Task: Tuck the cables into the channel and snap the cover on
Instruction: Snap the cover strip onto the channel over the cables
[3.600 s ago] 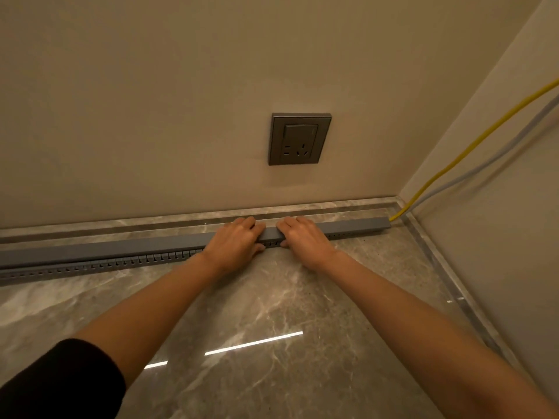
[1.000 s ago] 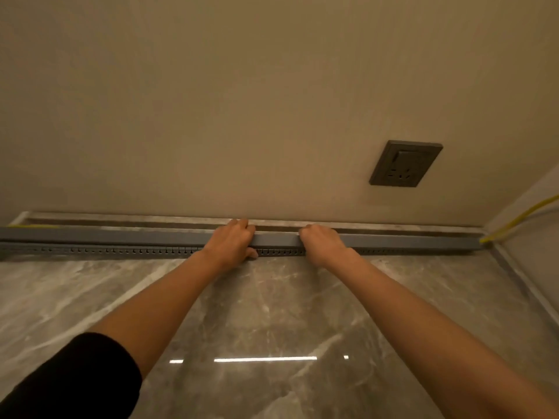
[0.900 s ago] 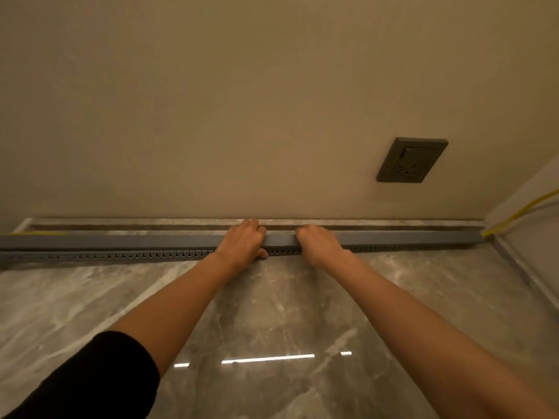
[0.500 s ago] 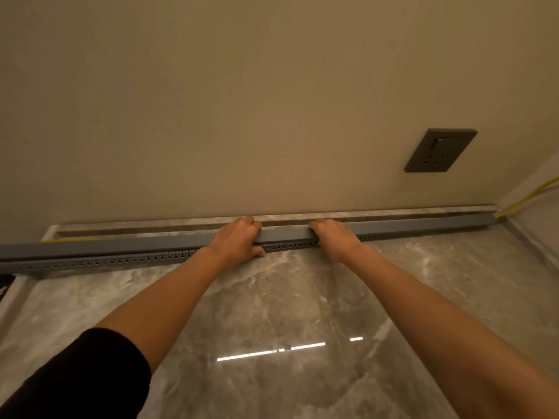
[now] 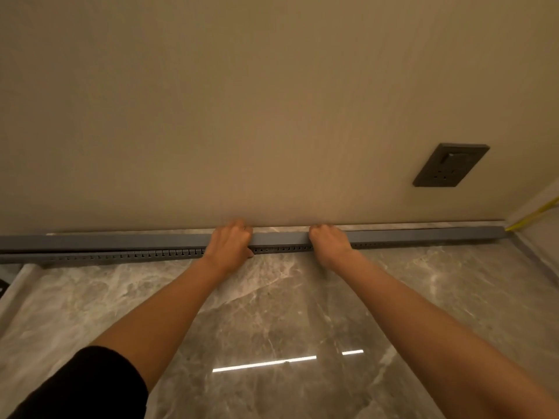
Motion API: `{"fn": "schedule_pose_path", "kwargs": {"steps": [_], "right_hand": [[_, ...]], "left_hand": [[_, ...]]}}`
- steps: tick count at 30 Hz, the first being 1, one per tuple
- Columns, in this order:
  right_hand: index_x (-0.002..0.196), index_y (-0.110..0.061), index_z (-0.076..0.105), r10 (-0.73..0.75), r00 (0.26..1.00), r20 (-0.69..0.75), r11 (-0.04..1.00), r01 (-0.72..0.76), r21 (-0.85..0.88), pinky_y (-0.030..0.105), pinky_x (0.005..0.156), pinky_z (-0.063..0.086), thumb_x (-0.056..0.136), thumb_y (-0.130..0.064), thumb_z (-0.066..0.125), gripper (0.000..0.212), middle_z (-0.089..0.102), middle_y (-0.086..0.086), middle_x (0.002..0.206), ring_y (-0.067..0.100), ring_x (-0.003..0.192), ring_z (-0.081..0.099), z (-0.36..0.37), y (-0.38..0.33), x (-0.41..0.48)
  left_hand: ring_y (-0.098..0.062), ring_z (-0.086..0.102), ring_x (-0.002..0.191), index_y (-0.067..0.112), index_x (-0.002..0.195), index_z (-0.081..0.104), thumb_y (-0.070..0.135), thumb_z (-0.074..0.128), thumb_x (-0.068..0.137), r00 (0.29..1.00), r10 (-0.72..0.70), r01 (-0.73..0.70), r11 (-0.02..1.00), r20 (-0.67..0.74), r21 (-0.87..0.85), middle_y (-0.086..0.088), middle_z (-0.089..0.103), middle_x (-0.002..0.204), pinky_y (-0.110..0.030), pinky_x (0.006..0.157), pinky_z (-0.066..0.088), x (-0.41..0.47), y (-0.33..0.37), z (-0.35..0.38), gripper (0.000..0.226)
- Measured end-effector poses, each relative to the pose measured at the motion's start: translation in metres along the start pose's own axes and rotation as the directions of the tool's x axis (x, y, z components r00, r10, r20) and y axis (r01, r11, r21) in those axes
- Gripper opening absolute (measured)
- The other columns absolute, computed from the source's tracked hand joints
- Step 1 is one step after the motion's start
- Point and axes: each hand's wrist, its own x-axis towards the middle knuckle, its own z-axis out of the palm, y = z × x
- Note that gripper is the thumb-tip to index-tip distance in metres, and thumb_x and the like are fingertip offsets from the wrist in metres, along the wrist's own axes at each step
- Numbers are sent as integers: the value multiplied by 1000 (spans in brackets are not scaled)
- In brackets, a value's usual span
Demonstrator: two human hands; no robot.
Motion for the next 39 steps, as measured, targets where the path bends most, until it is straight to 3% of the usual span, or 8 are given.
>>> {"fn": "schedule_pose_path", "kwargs": {"steps": [6,10,12,22,27,31,34,39], "right_hand": [[120,-6,54,-2,999,-47,999,0,-47,38,94,45,93,-7,47,28,59,14,124,31,116,56,-1,-21,3],[120,-4,50,-241,969,-62,966,245,77,40,88,43,92,-6,47,29,52,18,127,35,113,54,-17,-58,4],[116,-3,51,-292,955,-56,947,296,126,40,85,43,91,-4,47,26,54,19,124,36,111,54,-23,-76,4],[118,-2,51,-202,979,-8,976,202,84,40,89,44,91,1,43,28,53,19,125,35,114,54,-27,-100,4],[118,-2,53,-132,991,23,990,130,49,40,90,44,91,-4,46,27,54,18,125,35,115,54,-37,-122,1],[119,-3,50,-265,964,-25,958,266,106,39,84,44,91,-9,48,29,54,19,124,36,111,54,-44,-167,4],[120,-2,49,-350,935,-48,926,354,135,40,84,43,94,-16,49,30,55,20,125,36,112,55,-51,-209,10],[119,-1,50,-315,949,-1,944,313,107,41,90,43,91,-6,47,28,52,22,125,37,114,53,-58,-223,21]], "left_hand": [[-30,48,115,2,117,49,27,56,90,1000,-17,17,1000,-10,-6,-15,52,122,-38,89,42,-1,0,5,38],[-30,50,114,4,115,47,31,62,84,997,-62,58,991,-36,-123,-15,53,124,-38,87,43,-5,-5,1,44],[-30,50,115,4,117,47,31,62,84,998,-45,37,987,-51,-155,-14,53,124,-37,87,42,-9,-11,2,44],[-31,54,108,6,113,53,43,61,83,999,-33,35,993,15,-113,-13,56,119,-37,87,45,-51,-115,-3,48],[-30,51,113,3,116,50,45,55,86,1000,-21,22,1000,21,-20,-15,54,123,-38,87,43,-56,-127,-4,52],[-30,50,115,2,119,46,43,52,89,1000,22,-22,999,19,23,-15,52,125,-36,90,42,-55,-127,-4,51],[-30,50,115,4,119,47,38,54,89,1000,21,-21,998,-3,-63,-15,53,126,-37,90,40,-56,-134,-1,46],[-33,52,114,3,114,50,43,61,83,1000,-22,21,991,-4,-133,-16,54,124,-40,88,42,-66,-170,-2,52]]}}
